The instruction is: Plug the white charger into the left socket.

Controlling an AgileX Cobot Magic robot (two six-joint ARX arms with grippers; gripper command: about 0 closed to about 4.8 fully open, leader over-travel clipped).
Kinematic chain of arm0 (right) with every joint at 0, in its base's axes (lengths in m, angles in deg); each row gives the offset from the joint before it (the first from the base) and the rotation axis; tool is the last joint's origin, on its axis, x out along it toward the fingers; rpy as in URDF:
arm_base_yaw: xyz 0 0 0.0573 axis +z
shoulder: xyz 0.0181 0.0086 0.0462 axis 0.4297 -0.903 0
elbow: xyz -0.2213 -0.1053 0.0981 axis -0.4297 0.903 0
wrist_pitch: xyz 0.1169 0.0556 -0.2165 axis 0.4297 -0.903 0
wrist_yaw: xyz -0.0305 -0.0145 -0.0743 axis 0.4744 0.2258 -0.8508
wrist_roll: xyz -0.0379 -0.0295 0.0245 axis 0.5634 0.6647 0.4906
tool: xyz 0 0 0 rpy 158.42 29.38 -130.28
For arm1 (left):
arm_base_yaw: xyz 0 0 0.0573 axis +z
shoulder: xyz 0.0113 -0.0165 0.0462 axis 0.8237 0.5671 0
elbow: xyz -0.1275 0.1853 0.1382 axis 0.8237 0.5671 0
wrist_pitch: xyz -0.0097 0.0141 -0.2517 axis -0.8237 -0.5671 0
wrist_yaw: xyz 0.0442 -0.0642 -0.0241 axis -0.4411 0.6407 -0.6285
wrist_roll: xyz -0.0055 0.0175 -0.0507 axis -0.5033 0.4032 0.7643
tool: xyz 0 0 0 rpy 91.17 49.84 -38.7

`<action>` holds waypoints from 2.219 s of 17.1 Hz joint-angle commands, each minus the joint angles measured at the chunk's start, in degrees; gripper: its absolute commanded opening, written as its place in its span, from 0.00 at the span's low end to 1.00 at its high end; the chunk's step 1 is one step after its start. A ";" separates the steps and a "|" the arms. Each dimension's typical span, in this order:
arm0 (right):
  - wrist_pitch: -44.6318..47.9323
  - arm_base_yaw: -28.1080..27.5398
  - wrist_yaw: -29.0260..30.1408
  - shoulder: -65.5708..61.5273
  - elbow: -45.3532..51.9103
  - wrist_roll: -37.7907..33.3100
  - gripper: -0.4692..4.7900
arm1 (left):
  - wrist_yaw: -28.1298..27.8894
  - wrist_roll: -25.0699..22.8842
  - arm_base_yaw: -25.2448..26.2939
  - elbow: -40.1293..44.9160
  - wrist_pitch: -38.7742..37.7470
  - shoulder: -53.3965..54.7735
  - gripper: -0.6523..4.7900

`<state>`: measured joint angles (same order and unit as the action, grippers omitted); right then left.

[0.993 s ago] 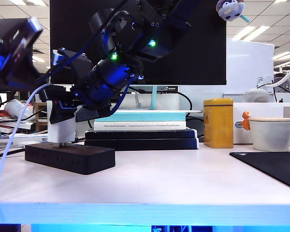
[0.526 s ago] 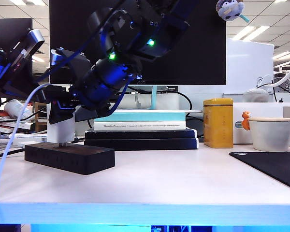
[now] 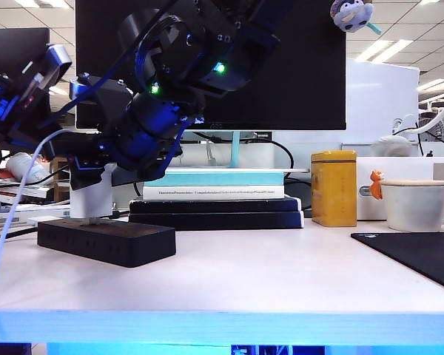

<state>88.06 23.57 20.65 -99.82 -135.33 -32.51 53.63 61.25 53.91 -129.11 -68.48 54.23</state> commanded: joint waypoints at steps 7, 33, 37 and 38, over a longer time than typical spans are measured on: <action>-2.25 0.20 0.31 -0.50 -0.22 -0.44 0.57 | -4.90 -0.68 -1.18 -0.20 -1.11 3.15 0.11; -10.75 1.51 2.99 -1.49 -0.70 0.04 0.80 | -10.82 -3.21 -2.23 -0.20 -6.73 4.46 0.11; -10.56 1.42 2.99 -0.66 -0.70 0.50 0.80 | -11.28 -3.43 -2.25 -0.20 -6.71 4.61 0.11; -10.60 1.27 2.97 -0.39 -0.70 0.79 0.80 | -11.45 -3.43 -2.23 -0.20 -6.84 4.68 0.11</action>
<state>76.92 24.61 22.77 -100.93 -135.83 -32.14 47.55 58.30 51.88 -130.29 -71.06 57.27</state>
